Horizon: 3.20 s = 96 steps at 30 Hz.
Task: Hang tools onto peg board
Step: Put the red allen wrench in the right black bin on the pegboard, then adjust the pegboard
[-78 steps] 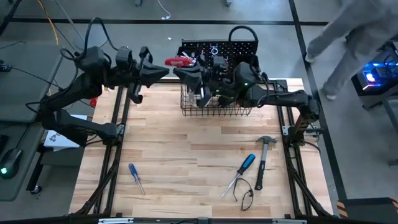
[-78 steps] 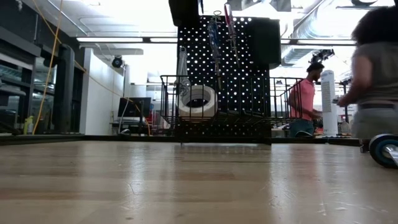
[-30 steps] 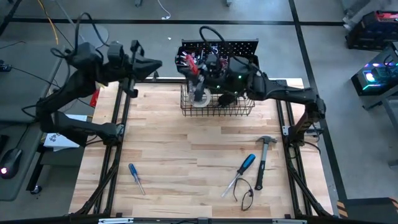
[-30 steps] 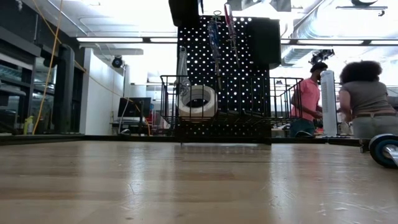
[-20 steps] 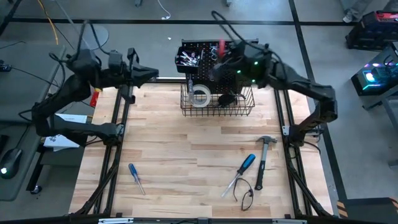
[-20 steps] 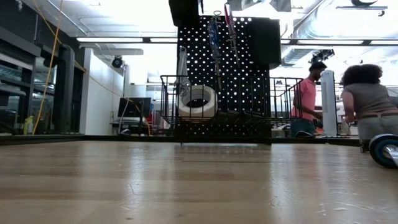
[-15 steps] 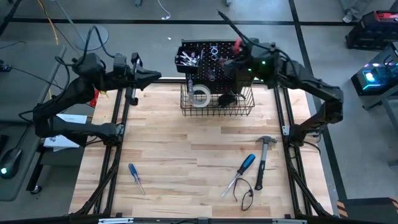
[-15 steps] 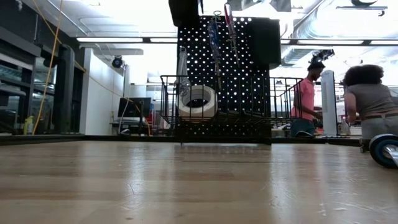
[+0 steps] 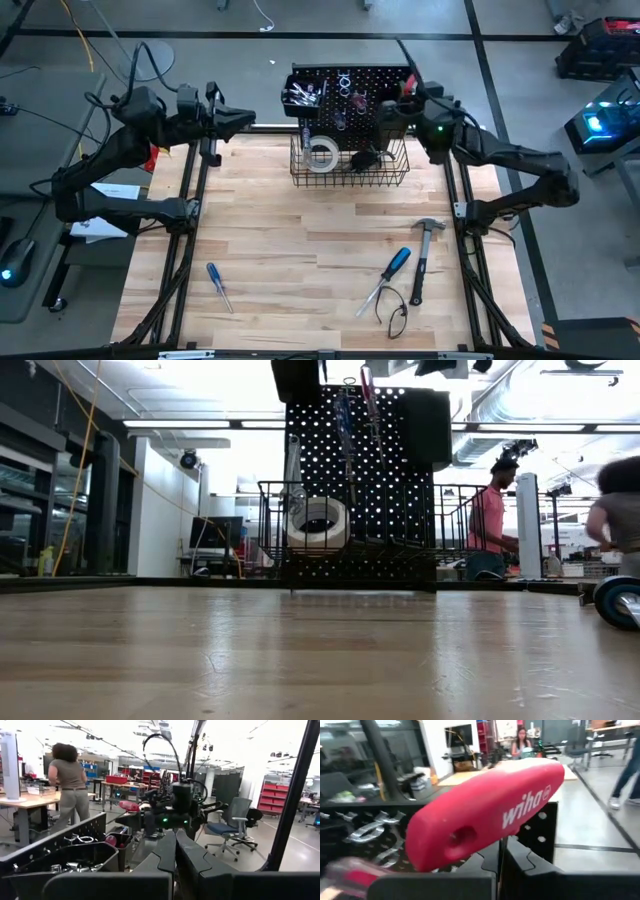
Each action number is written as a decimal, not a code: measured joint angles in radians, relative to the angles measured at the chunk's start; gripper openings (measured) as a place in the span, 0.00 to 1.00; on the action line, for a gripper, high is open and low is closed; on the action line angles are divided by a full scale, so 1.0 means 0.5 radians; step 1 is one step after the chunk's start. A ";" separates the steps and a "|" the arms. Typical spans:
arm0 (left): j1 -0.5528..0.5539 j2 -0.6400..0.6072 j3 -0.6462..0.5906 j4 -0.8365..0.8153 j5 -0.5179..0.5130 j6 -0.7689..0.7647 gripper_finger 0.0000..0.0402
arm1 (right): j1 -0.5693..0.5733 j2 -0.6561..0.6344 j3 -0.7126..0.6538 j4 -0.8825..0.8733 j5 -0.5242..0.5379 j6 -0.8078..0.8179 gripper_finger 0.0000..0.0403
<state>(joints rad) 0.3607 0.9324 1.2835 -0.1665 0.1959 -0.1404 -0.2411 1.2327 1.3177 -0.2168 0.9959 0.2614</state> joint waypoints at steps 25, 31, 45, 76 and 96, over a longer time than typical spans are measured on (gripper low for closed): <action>0.000 0.006 0.000 0.012 -0.004 -0.138 0.00 | -0.225 0.013 -0.003 -0.494 -0.517 0.561 0.09; 0.000 0.006 0.000 0.012 -0.003 -0.138 0.00 | -0.224 0.015 0.012 -0.509 -0.541 0.560 0.31; 0.000 0.006 0.000 0.002 -0.001 -0.136 0.00 | -0.227 0.022 0.447 -1.326 -0.490 0.585 0.46; 0.108 -0.111 0.000 -0.150 -0.047 -0.137 0.00 | 0.390 0.021 0.492 -1.933 -1.832 1.010 0.46; 0.107 -0.078 0.002 -0.568 -0.094 -0.292 0.00 | 1.494 0.019 -1.148 -1.366 -1.914 3.677 0.46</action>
<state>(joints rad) 0.4142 0.8936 1.2846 -0.4504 0.1488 -0.2863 0.5060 1.2424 0.7435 -0.9001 0.0388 2.0998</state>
